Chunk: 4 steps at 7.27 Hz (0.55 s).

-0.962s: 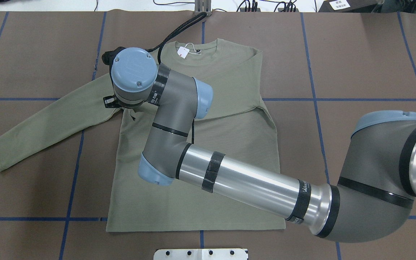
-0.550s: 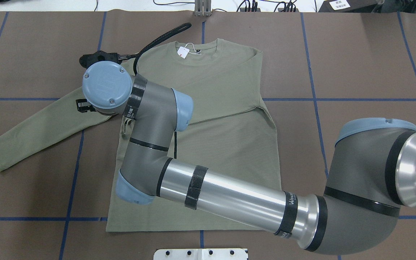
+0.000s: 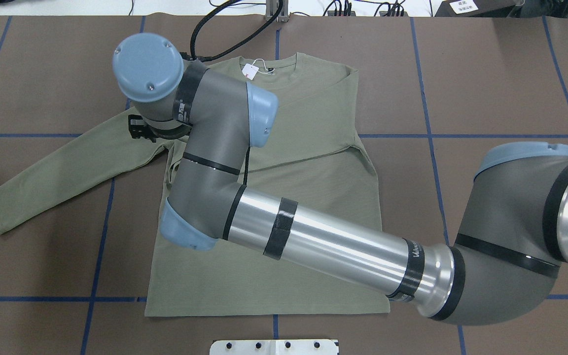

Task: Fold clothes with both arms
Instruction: 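Release the sleeve and lift the right gripper back toward its side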

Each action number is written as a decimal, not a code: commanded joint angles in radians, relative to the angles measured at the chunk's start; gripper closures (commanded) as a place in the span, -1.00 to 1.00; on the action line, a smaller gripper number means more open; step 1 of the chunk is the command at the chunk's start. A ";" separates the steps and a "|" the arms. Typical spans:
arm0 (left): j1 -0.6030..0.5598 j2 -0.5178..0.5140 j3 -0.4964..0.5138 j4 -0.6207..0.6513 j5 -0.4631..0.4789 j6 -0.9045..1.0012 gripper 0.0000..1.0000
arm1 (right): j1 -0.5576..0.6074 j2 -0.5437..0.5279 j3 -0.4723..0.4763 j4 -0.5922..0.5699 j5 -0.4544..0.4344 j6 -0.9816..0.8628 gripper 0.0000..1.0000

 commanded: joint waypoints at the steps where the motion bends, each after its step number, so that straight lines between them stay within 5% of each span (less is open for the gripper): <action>1: 0.162 0.074 -0.011 -0.297 0.108 -0.402 -0.99 | 0.101 -0.129 0.200 -0.266 0.077 -0.020 -1.00; 2: 0.237 0.144 -0.038 -0.410 0.173 -0.518 -0.99 | 0.130 -0.242 0.339 -0.332 0.080 -0.058 -1.00; 4: 0.442 0.268 -0.188 -0.411 0.335 -0.788 -0.99 | 0.238 -0.503 0.597 -0.405 0.184 -0.219 -1.00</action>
